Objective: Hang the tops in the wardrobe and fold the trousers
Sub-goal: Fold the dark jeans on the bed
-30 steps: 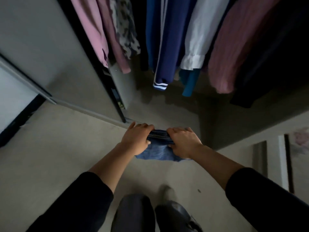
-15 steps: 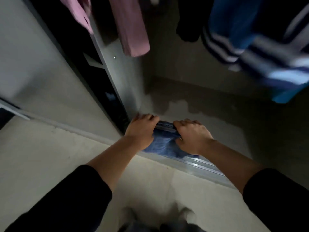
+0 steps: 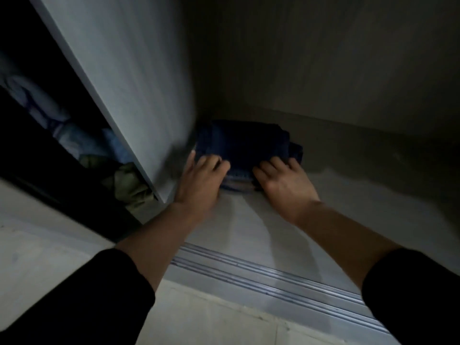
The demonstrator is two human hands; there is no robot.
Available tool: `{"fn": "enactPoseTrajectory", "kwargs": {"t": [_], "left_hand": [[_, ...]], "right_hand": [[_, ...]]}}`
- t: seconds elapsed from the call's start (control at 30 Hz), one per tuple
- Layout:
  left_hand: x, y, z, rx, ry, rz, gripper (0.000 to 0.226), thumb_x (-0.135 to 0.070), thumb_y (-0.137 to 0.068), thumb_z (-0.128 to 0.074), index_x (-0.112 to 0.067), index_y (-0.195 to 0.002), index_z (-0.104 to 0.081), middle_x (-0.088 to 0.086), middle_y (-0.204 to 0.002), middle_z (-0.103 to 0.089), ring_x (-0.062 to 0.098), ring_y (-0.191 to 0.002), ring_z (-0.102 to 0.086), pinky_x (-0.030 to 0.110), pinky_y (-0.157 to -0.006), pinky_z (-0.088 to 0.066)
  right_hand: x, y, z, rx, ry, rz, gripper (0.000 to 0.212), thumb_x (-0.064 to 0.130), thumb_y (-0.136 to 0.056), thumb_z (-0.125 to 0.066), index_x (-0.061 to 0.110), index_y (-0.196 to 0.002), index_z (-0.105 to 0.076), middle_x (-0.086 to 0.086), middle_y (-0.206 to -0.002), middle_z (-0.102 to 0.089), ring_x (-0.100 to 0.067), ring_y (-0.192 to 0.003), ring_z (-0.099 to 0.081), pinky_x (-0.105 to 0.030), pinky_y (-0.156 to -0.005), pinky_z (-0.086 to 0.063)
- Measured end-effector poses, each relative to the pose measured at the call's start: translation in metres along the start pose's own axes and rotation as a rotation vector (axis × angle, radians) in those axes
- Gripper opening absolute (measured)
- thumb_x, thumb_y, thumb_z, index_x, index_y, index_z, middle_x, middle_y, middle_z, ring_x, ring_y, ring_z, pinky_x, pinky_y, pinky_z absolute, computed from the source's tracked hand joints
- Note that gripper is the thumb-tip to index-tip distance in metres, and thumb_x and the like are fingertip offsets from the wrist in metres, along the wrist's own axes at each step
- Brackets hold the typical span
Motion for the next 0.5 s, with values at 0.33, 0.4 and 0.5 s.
{"fn": "enactPoseTrajectory", "kwargs": {"t": [0.33, 0.4, 0.5], "left_hand": [[0.008, -0.039, -0.040, 0.076, -0.066, 0.112, 0.052, -0.010, -0.082, -0.035, -0.010, -0.128, -0.059, 0.022, -0.110, -0.055, 0.040, -0.095, -0.057, 0.039, -0.071, -0.051], [0.013, -0.049, -0.058, 0.227, -0.053, 0.169, 0.062, 0.000, -0.090, -0.037, -0.012, -0.150, -0.026, 0.022, -0.138, -0.034, 0.039, -0.122, -0.041, 0.040, -0.092, -0.044], [0.018, -0.063, -0.075, 0.272, -0.005, 0.218, 0.072, 0.000, -0.092, -0.040, -0.012, -0.152, -0.004, 0.019, -0.143, -0.024, 0.036, -0.129, -0.029, 0.039, -0.101, -0.036]], "right_hand": [[-0.033, -0.012, -0.079, 0.246, -0.342, -0.311, 0.061, 0.011, -0.093, -0.057, 0.017, -0.148, -0.030, -0.016, -0.133, -0.032, -0.038, -0.111, -0.048, -0.042, -0.078, -0.049], [-0.042, -0.019, -0.087, 0.222, -0.387, -0.338, 0.065, 0.009, -0.090, -0.061, 0.014, -0.147, -0.030, -0.014, -0.137, -0.034, -0.036, -0.118, -0.047, -0.042, -0.081, -0.050], [-0.050, -0.031, -0.097, 0.250, -0.460, -0.319, 0.069, 0.002, -0.092, -0.052, 0.013, -0.151, -0.020, -0.012, -0.147, -0.025, -0.032, -0.129, -0.040, -0.038, -0.095, -0.045]]}}
Point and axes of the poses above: each hand's wrist, its own y-axis away from the middle knuckle, its own z-axis out of the back of the hand, x = y × z, the point moved 6 cm from there along -y, towards the middle knuckle
